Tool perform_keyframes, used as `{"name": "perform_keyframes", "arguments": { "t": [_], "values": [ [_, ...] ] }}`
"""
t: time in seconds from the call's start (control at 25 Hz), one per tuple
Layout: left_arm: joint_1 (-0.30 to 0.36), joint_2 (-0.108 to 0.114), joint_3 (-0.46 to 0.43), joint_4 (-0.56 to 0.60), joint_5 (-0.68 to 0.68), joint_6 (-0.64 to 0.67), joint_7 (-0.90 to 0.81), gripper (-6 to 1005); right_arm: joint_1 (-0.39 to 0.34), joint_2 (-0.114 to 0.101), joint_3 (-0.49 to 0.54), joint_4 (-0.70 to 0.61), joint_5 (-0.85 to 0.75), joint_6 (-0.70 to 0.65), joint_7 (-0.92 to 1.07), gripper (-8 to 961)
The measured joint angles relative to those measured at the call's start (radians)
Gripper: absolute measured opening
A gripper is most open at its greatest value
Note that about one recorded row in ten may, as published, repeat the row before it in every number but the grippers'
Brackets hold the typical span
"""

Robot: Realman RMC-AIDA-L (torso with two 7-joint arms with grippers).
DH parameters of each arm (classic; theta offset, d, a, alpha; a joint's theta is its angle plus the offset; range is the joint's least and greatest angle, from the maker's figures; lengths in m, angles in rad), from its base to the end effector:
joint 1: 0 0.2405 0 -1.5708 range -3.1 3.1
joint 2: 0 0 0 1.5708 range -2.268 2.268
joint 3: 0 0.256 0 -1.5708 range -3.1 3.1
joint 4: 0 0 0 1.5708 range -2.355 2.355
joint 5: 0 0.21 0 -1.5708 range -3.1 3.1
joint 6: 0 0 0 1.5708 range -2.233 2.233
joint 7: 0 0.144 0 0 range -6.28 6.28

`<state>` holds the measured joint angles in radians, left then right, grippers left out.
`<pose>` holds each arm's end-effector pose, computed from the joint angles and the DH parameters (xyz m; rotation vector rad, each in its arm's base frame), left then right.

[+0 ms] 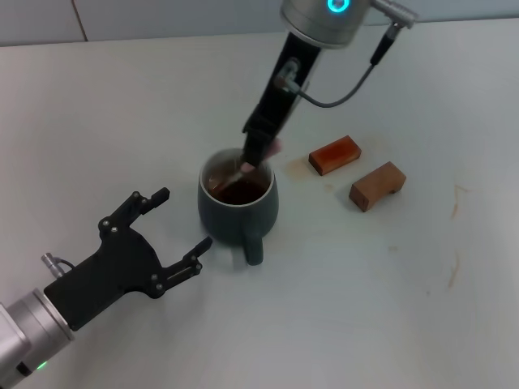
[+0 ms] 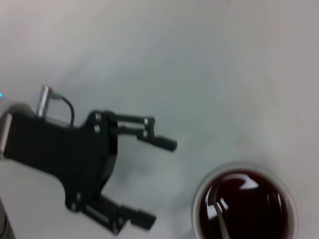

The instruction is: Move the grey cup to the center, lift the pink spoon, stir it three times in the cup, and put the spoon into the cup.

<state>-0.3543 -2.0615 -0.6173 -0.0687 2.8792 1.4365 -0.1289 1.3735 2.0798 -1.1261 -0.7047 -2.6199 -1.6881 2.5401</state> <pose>-0.3062 0.2400 -0.0748 -2.3131 -0.0644 -0.7394 0.0207 0.4010 -0.0398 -2.8836 0.7884 -0.7009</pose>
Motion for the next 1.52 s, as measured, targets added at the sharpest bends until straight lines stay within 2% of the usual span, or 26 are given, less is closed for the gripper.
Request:
{"name": "perform_keyframes", "arguments": {
  "t": [0.32, 0.4, 0.44, 0.52, 0.6, 0.64, 0.68, 0.76, 0.8, 0.84, 0.88, 1.0, 1.04, 1.08, 1.2, 1.24, 1.28, 1.36, 1.4, 1.44, 1.48, 1.52],
  "values": [
    [0.0, 0.0, 0.001, 0.0, 0.0, 0.0, 0.0, 859, -0.025, -0.003, -0.001, -0.01, -0.001, 0.027, 0.02, 213],
    [0.001, 0.0, 0.001, 0.003, 0.0, 0.001, 0.0, 859, -0.048, -0.001, -0.003, -0.046, 0.0, 0.009, 0.023, 219],
    [0.004, 0.0, 0.0, 0.003, 0.0, 0.001, 0.0, 859, -0.097, 0.005, -0.009, -0.127, 0.007, -0.01, 0.024, 221],
    [0.005, 0.0, 0.0, 0.003, 0.0, 0.001, 0.0, 859, -0.125, 0.006, -0.013, -0.167, 0.015, -0.016, 0.026, 226],
    [0.007, 0.0, -0.001, 0.003, -0.003, 0.001, 0.0, 859, -0.205, 0.007, -0.039, -0.275, 0.069, -0.019, 0.031, 231],
    [0.007, 0.0, -0.001, 0.003, -0.003, 0.001, 0.0, 859, -0.297, 0.006, -0.069, -0.402, 0.144, -0.006, 0.034, 234],
    [0.008, 0.0, -0.001, 0.003, -0.006, 0.001, 0.0, 859, -0.297, 0.006, -0.069, -0.402, 0.144, -0.006, 0.034, 260],
    [0.009, 0.001, -0.001, 0.003, -0.007, 0.001, 0.0, 859, -0.417, 0.006, -0.101, -0.555, 0.227, 0.031, 0.019, 311],
    [0.009, 0.002, -0.002, 0.003, -0.007, 0.001, 0.0, 859, -0.488, 0.006, -0.126, -0.635, 0.268, 0.067, 0.002, 336],
    [0.01, 0.002, -0.005, 0.004, -0.007, 0.002, 0.0, 859, -0.635, 0.005, -0.192, -0.767, 0.346, 0.165, -0.052, 362],
    [0.01, 0.003, -0.007, 0.005, -0.008, 0.002, 0.0, 859, -0.635, 0.005, -0.192, -0.767, 0.346, 0.165, -0.052, 387],
    [0.011, 0.004, -0.01, 0.005, -0.008, 0.004, 0.0, 859, -0.884, 0.003, -0.314, -0.922, 0.446, 0.348, -0.184, 464],
    [0.011, 0.004, -0.011, 0.005, -0.008, 0.005, 0.0, 859, -1.037, 0.005, -0.405, -0.983, 0.497, 0.462, -0.286, 511],
    [0.011, 0.004, -0.011, 0.005, -0.008, 0.005, 0.0, 859, -1.037, 0.005, -0.405, -0.983, 0.497, 0.462, -0.286, 558],
    [0.011, 0.004, -0.014, 0.007, -0.008, 0.005, 0.0, 859, -1.211, 0.007, -0.524, -1.007, 0.545, 0.619, -0.4, 698],
    [0.012, 0.004, -0.022, 0.014, -0.008, 0.005, 0.0, 859, -1.288, 0.008, -0.576, -0.986, 0.579, 0.69, -0.466, 704],
    [0.013, 0.004, -0.023, 0.017, -0.008, 0.005, 0.0, 859, -1.288, 0.008, -0.576, -0.986, 0.579, 0.69, -0.466, 711],
    [0.012, 0.003, -0.025, 0.023, -0.008, 0.005, -0.001, 859, -1.349, 0.008, -0.603, -0.94, 0.656, 0.735, -0.557, 723],
    [0.012, 0.003, -0.026, 0.025, -0.008, 0.005, -0.002, 859, -1.371, 0.009, -0.606, -0.912, 0.707, 0.748, -0.605, 730],
    [0.012, 0.003, -0.026, 0.029, -0.008, 0.005, -0.003, 859, -1.41, 0.008, -0.606, -0.836, 0.855, 0.762, -0.736, 736],
    [0.012, 0.003, -0.026, 0.029, -0.008, 0.005, -0.003, 859, -1.41, 0.008, -0.606, -0.836, 0.855, 0.762, -0.736, 736],
    [0.012, 0.003, -0.026, 0.029, -0.008, 0.005, -0.003, 859, -1.427, 0.007, -0.604, -0.804, 0.936, 0.762, -0.807, 736]
  ]
}}
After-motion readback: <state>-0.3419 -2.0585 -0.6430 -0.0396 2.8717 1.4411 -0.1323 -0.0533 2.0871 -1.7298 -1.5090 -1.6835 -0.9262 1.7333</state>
